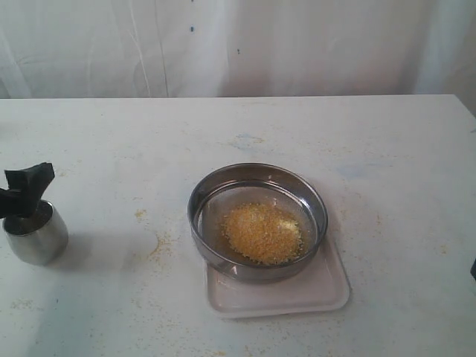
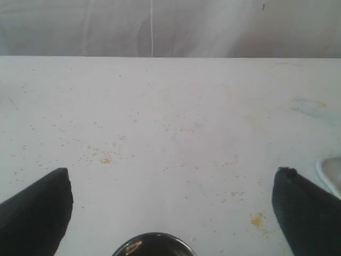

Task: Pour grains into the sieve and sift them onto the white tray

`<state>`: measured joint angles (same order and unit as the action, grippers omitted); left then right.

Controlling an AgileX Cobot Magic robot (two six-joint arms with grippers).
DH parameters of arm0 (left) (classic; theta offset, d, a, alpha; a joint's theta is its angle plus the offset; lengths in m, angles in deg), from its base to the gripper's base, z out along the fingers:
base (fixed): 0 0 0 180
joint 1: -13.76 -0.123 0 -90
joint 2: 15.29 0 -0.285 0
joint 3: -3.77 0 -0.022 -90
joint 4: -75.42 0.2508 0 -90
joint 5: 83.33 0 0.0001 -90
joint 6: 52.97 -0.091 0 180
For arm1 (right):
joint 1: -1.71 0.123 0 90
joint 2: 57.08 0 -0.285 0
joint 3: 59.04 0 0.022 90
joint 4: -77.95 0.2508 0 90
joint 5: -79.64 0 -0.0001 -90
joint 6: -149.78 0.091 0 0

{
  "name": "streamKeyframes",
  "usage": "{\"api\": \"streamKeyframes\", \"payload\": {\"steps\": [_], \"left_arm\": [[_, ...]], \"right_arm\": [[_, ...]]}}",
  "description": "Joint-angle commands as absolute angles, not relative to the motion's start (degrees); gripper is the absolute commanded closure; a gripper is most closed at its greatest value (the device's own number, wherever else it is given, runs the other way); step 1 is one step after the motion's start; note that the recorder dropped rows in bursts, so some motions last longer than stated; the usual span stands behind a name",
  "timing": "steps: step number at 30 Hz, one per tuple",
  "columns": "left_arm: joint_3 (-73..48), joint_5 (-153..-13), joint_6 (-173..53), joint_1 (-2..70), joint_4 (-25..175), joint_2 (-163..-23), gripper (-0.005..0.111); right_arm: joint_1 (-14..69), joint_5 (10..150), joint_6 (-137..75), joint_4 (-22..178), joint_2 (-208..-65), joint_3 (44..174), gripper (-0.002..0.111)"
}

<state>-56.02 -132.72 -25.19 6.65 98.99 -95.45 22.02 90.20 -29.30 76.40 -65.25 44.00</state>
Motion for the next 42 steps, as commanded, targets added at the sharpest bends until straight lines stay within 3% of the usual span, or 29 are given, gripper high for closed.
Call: {"api": "streamKeyframes", "payload": {"steps": [1,8,11,15,16,17,18,20,30,42], "left_arm": [[-56.3,-126.1,-19.6,6.5,101.6,-83.9,0.002],[-56.2,-116.1,-8.5,6.5,111.1,-66.0,0.002],[-56.0,-113.3,4.0,6.5,122.4,-60.3,0.011],[-56.0,-115.5,21.9,6.5,139.0,-55.5,0.043],[-56.0,-119.6,29.8,6.5,145.2,-53.6,0.065],[-56.0,-121.9,31.8,6.5,146.8,-52.9,0.074],[-56.0,-129.2,33.3,6.5,148.2,-51.6,0.094],[-56.0,-138.9,33.3,6.5,148.3,-50.4,0.107],[-56.0,-143.3,37.1,6.5,147.6,-49.1,0.107],[-55.8,-153.3,22.5,6.5,119.1,-47.0,0.107]], "right_arm": [[21.7,89.8,-29.9,76.2,-64.9,43.7,0.108],[21.7,89.8,-29.9,76.2,-64.9,43.7,0.108],[21.7,89.8,-29.9,76.2,-64.9,43.7,0.108],[21.7,89.8,-29.9,76.2,-64.9,43.7,0.108],[21.7,89.8,-29.9,76.2,-64.9,43.7,0.108],[21.7,89.8,-29.9,76.2,-64.9,43.7,0.108],[21.7,89.8,-29.9,76.2,-64.9,43.7,0.108],[21.7,89.8,-29.9,76.2,-64.9,43.7,0.108],[21.7,89.8,-29.9,76.2,-64.9,43.7,0.108],[21.7,89.8,-29.9,76.2,-64.9,43.7,0.108]]}}
